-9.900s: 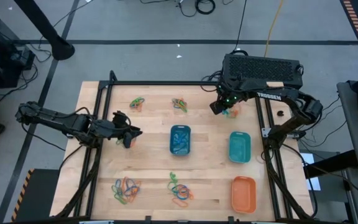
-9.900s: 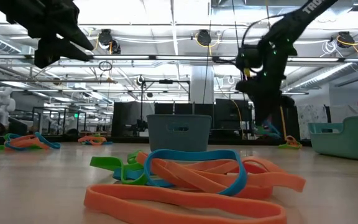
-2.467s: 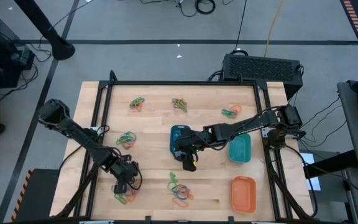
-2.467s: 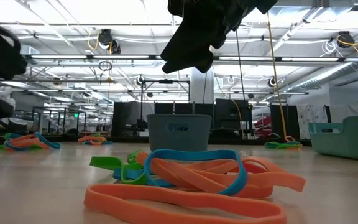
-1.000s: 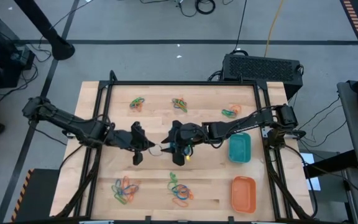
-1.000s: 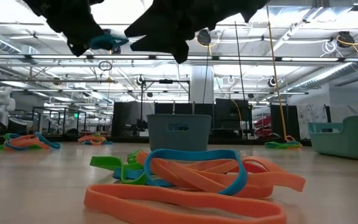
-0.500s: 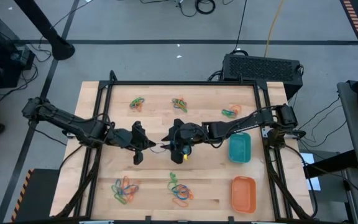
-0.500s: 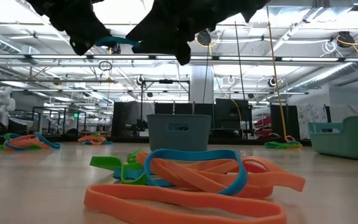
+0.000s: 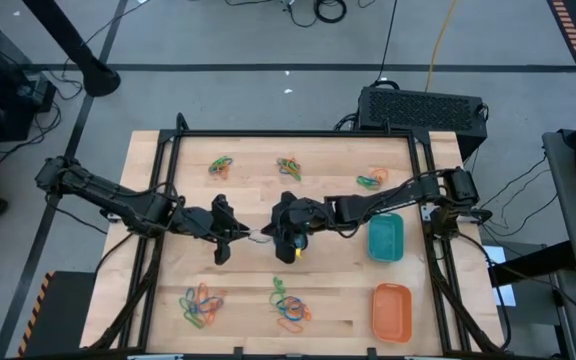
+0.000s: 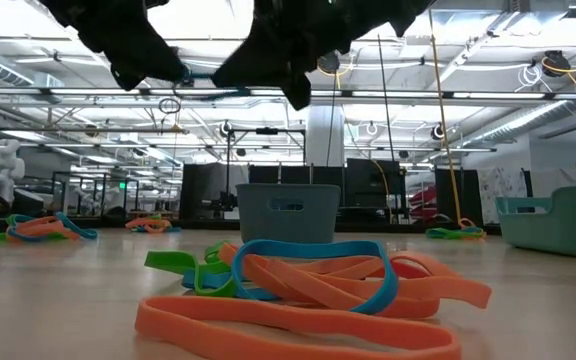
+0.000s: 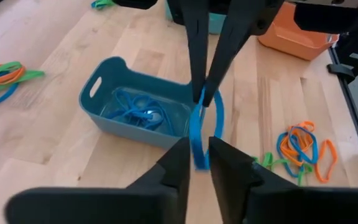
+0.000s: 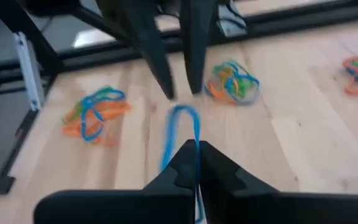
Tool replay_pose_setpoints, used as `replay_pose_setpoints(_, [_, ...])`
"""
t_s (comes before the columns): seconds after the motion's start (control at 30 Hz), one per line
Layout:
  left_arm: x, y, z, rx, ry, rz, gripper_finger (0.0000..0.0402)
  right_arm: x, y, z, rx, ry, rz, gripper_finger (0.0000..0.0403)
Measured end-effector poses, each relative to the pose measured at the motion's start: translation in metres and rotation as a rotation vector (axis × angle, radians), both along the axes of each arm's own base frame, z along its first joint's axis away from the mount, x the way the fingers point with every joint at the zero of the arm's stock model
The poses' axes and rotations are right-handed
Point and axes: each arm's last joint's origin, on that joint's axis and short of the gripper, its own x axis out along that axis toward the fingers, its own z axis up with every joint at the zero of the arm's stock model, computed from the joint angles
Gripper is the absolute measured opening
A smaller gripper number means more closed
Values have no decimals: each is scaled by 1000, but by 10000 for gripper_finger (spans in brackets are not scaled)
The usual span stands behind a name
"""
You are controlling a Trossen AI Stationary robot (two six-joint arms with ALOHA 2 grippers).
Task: Sort rubber bands into baskets
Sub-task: Put the blue rubberband into the blue bin
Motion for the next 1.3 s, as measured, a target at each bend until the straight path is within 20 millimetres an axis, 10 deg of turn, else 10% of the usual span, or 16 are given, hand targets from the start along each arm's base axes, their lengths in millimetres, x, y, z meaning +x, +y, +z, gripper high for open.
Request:
replay_pose_setpoints(0.57, [-40, 40, 21, -85, 146, 226, 147, -36, -60, -22, 111, 469, -234, 1])
replay_pose_setpoints(1.3, [-57, 104, 25, -195, 133, 535, 148, -27, -62, -46, 241, 513, -348, 40])
